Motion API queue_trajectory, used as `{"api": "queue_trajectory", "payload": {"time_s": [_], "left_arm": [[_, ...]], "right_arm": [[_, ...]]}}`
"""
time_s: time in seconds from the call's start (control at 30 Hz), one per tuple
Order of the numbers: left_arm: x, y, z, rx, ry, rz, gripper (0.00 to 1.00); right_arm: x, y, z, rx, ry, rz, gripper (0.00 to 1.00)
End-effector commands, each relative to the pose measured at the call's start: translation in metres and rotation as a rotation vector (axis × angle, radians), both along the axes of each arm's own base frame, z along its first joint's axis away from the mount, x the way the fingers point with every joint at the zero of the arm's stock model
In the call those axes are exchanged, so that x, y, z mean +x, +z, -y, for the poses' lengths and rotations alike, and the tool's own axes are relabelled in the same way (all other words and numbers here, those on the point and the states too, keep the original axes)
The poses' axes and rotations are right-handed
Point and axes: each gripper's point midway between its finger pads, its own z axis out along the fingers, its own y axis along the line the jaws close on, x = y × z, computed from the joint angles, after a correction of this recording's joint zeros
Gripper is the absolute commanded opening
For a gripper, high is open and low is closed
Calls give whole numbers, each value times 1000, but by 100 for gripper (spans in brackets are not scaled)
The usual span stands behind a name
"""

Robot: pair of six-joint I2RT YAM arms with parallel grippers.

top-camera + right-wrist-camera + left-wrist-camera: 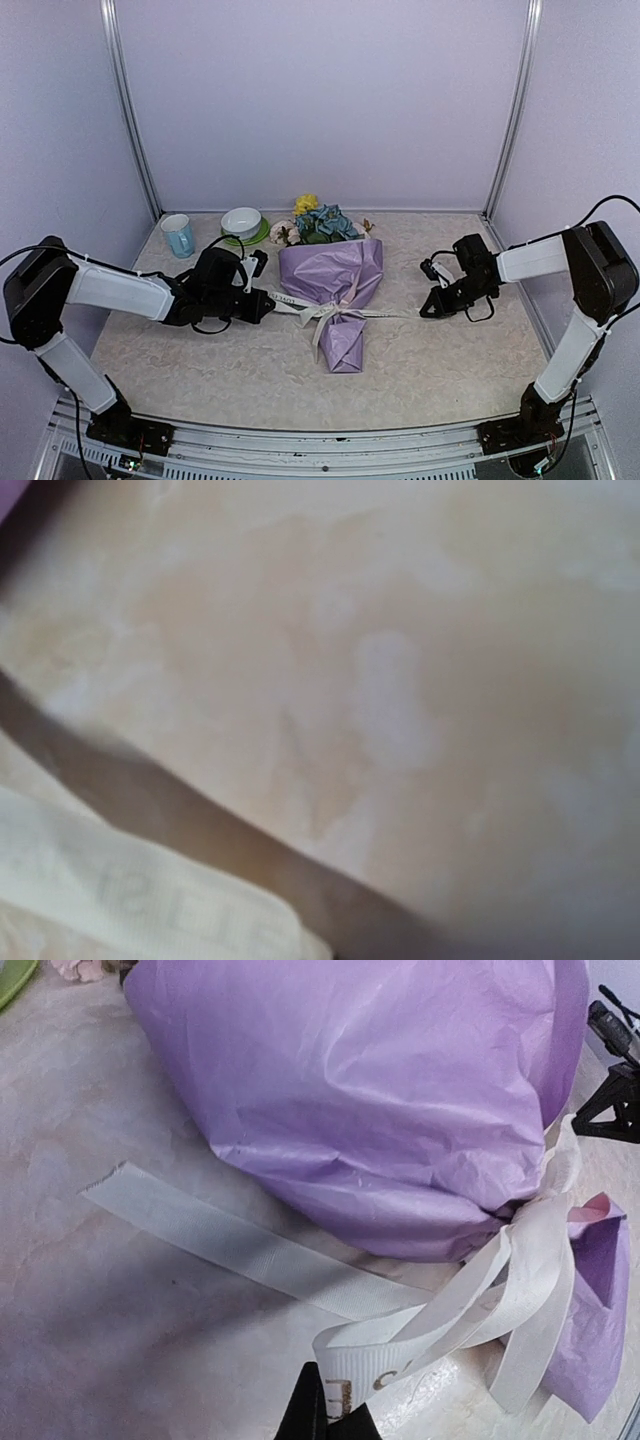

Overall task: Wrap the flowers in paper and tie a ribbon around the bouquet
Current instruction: Tie the half-tied ribbon around the folded bouquet.

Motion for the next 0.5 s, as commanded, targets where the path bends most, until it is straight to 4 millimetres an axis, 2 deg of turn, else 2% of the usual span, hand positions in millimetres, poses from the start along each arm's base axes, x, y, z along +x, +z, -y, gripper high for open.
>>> {"api": "queue_trajectory", "payload": {"time_s": [0.0,0.07,0.23,0.37,0.47], "left_arm": [[11,32,-4,-7,19,80,0],[13,27,-12,-8,42,65,0],[3,-6,-24,7,65,-22,0],[-8,-30,-30,16,84,-91,0],[-13,-45,-33,30,81,-126,0]], "right_arm": [[7,12,10,-18,-26,30,0],[8,8,14,-39,-42,29,0],[1,-16,29,-87,-90,-29,0],[0,-21,41,-121,-125,-30,0],[-1,-20,42,-122,-122,-25,0]]}}
